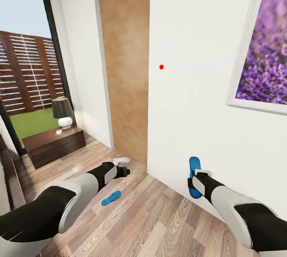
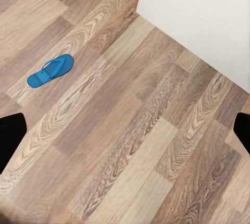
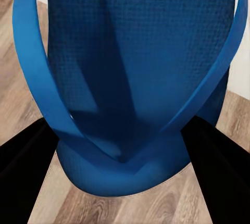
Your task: In the bedroom, move the book from the bed onto either nightstand, and place the two sandals side by side next to the bed.
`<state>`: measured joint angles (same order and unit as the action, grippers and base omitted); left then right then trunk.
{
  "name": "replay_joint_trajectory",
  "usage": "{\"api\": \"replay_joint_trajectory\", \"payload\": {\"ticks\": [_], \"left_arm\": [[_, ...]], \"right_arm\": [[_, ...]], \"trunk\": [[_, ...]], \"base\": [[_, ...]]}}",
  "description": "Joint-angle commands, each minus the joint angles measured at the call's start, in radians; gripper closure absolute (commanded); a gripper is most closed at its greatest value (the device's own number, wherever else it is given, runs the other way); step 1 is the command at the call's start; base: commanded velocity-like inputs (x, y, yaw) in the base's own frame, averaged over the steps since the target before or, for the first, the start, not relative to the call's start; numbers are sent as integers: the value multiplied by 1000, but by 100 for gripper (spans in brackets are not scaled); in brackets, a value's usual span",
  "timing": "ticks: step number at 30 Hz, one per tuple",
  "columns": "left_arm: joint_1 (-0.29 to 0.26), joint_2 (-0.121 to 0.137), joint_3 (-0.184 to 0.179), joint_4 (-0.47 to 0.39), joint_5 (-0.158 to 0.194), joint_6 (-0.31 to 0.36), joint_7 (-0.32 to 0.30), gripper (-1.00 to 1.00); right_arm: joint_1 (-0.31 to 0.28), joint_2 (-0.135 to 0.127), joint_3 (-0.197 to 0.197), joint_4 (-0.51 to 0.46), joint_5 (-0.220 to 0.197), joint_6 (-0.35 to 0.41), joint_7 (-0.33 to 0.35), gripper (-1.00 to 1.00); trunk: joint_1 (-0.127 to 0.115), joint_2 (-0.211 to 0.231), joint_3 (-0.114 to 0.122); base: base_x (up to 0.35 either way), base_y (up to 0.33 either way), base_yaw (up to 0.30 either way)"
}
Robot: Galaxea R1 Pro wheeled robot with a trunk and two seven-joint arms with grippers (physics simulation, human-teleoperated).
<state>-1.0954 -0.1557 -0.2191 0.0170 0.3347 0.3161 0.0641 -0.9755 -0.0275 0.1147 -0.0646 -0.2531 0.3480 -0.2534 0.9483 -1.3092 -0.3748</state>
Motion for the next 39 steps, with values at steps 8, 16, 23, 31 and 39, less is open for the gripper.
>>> {"api": "replay_joint_trajectory", "payload": {"ticks": [8,16,23,31,39], "left_arm": [[-1,-1,-8,1,10,1,-2,-100],[-1,-1,-8,1,10,1,-3,-100],[-1,-1,-8,1,10,1,-3,-100],[-1,-1,-8,1,10,1,-3,-100],[-1,-1,-8,1,11,1,-3,-100]], "right_arm": [[0,0,10,-3,-9,8,-4,100],[0,0,10,-3,-9,8,-4,100],[0,0,10,-3,-9,8,-4,100],[0,0,10,-3,-9,8,-4,100],[0,0,10,-3,-9,8,-4,100]], "trunk": [[0,-1,-1],[0,-1,-1],[0,-1,-1],[0,-1,-1],[0,-1,-1]], "base": [[12,-20,300],[2,-3,300],[0,-1,300],[0,0,300],[0,-2,258]]}}
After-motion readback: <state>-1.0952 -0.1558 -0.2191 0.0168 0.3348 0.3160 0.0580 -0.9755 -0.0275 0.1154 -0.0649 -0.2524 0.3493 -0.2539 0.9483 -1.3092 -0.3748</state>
